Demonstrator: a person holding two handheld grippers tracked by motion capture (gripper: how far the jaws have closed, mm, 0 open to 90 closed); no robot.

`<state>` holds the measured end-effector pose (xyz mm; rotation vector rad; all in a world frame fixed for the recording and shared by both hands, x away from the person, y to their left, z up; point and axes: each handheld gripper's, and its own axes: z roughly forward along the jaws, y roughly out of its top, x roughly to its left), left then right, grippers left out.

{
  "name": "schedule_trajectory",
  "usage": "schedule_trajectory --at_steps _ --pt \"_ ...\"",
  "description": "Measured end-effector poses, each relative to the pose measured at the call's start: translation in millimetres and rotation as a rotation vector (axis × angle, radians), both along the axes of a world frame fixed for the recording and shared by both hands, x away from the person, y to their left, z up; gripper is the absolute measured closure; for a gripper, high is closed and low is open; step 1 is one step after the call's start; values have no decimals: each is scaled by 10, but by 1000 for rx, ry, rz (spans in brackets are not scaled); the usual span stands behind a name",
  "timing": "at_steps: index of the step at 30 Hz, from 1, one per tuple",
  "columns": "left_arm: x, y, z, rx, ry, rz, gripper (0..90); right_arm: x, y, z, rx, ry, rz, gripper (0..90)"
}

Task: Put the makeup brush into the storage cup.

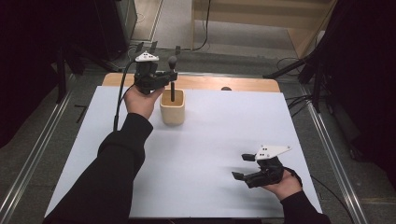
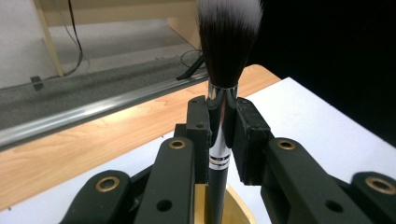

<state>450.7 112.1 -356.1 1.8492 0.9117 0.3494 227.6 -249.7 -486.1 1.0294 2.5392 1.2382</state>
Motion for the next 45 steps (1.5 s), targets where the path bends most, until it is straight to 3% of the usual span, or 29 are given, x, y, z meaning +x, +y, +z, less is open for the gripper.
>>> schedule_trajectory --at_steps 2,13,20,27,30,42,43,45 --pt "22 12 -20 -11 15 4 787 -3 5 -1 2 0 1 214" --pt "72 -28 -150 8 12 12 787 7 14 -8 -1 2 6 214" --pt "99 10 -318 -2 54 28 786 6 7 -5 3 4 3 214" --pt "103 58 -366 -5 68 26 785 9 11 -6 4 4 2 214" --pt "100 76 -389 19 69 25 783 7 11 -4 5 5 1 214" --pt "93 80 -420 5 99 6 780 8 11 -2 7 5 3 215" --pt "93 84 -416 -13 109 -4 753 8 11 -1 7 5 3 215" --pt "95 96 -403 -35 134 -9 590 7 11 -1 7 6 3 215"
